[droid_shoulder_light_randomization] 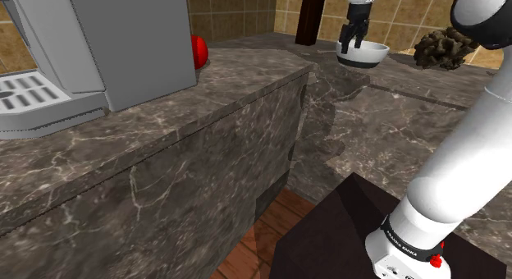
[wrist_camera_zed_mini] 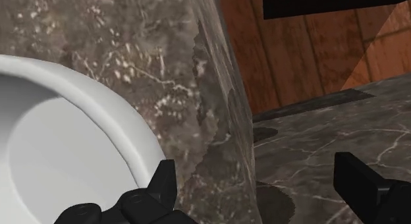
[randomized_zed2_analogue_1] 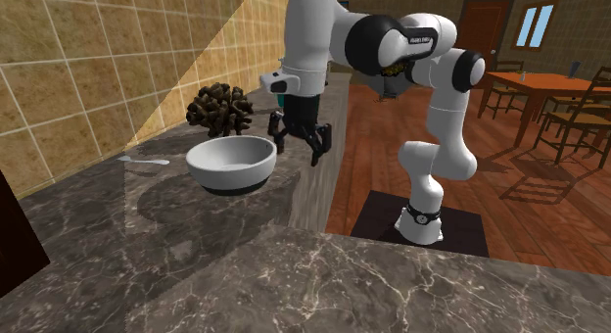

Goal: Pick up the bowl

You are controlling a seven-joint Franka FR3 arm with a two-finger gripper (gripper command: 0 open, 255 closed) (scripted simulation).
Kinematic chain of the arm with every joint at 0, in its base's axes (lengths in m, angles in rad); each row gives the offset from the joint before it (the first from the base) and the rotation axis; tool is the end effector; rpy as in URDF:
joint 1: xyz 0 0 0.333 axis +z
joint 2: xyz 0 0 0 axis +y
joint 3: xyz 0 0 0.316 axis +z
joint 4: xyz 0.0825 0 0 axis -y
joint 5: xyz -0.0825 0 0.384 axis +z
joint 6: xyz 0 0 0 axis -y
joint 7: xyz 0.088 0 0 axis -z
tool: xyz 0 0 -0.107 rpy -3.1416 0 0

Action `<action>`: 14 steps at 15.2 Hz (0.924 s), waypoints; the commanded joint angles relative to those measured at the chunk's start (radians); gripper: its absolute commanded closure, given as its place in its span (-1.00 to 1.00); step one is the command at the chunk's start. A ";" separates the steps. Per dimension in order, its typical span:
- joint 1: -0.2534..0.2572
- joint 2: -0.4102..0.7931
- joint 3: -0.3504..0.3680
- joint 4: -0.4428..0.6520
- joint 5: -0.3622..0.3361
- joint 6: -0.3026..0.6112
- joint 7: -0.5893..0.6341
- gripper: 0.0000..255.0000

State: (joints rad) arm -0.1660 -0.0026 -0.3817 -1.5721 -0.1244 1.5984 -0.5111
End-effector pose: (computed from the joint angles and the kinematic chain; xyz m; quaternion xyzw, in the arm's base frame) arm 0.4683 -0.3012 0.6285 0.9978 -0.0174 -0.0188 0.0605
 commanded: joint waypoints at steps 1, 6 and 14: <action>-0.023 0.088 -0.023 0.118 0.033 -0.032 -0.055 -1.00; -0.109 0.301 -0.053 0.420 0.123 -0.133 -0.161 -1.00; -0.086 0.248 -0.048 0.243 0.100 -0.006 -0.139 -1.00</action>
State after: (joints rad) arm -0.2542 0.2508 -0.4306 -1.3134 -0.0226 1.5806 -0.6526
